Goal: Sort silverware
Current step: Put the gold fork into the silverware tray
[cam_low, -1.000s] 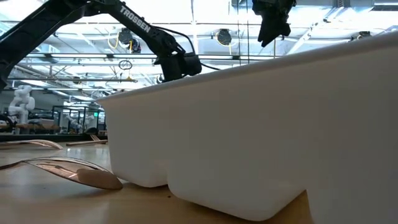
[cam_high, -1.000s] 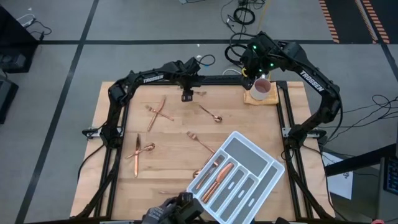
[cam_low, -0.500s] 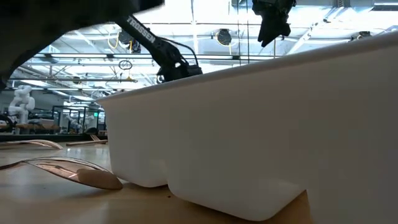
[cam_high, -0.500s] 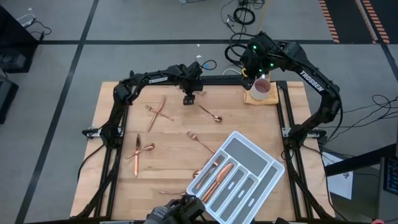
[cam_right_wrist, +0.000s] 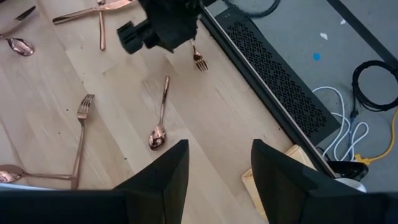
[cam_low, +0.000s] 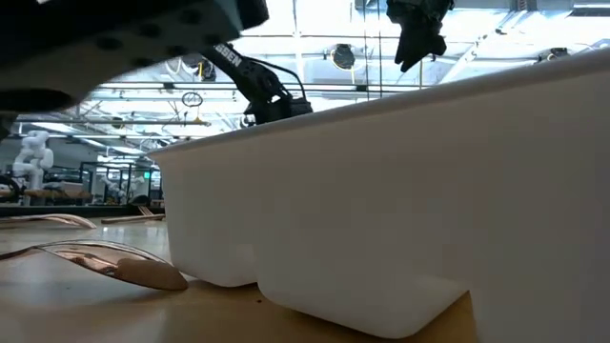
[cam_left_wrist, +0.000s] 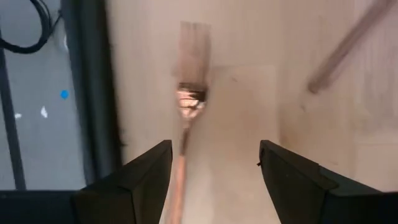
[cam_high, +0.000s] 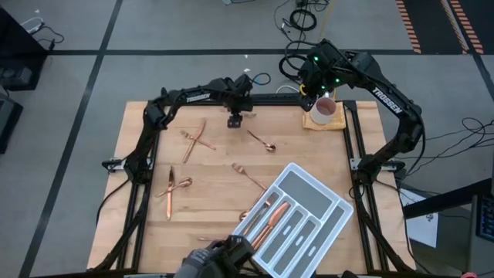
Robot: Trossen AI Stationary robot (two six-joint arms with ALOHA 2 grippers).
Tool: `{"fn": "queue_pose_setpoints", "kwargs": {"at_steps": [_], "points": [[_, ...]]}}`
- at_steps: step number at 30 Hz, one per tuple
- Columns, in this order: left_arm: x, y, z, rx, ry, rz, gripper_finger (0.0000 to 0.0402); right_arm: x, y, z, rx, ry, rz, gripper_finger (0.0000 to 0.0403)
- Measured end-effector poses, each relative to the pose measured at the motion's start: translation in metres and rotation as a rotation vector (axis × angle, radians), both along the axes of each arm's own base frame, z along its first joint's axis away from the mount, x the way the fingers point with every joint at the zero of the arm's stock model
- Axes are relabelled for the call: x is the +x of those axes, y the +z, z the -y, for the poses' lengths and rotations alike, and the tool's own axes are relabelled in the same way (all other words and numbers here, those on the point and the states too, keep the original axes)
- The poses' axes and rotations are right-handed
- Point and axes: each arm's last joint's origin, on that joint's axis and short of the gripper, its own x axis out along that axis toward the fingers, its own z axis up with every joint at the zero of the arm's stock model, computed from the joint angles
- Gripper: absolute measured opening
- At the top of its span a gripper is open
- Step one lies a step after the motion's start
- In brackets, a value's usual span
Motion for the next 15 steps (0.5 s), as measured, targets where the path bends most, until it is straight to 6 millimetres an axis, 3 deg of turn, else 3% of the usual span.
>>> {"fn": "queue_pose_setpoints", "kwargs": {"at_steps": [3,6,15], "points": [[-0.003,0.003,-0.015,-0.061,0.010,0.070,0.0246,0.000,0.000,0.000,0.000,0.000,0.000,0.0161],[-0.007,-0.009,-0.021,-0.117,0.015,0.033,0.0246,0.000,0.000,0.000,0.000,0.000,0.000,0.0161],[0.006,-0.023,-0.015,-0.111,-0.055,0.039,0.0244,0.000,0.000,0.000,0.000,0.000,0.000,0.0161]]}}
